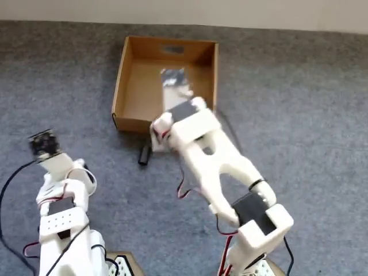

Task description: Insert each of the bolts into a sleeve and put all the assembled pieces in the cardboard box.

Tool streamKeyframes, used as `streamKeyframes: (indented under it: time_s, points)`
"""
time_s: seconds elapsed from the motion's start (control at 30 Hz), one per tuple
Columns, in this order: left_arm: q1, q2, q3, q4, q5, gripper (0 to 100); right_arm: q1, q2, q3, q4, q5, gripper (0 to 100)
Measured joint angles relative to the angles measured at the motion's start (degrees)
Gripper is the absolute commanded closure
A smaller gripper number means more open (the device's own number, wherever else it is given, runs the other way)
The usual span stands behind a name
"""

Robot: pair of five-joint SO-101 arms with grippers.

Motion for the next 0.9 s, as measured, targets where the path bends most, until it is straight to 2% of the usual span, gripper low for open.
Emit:
streamKeyframes:
  time_s: [0.27, 0.67, 0.9]
  points:
    - [-4.4, 0.0, -0.4, 0.0, 4.6, 98, -9.8, 0.0, 9.5, -14.9, -0.4, 85.7]
    - [-4.4, 0.0, -0.4, 0.0, 4.6, 98, -10.3, 0.0, 17.0, -32.3, -0.4, 85.7]
    - [-4.4, 0.0, -0.4, 0.0, 4.6, 98, -9.8, 6.2, 16.0, -34.9, -0.4, 85.7]
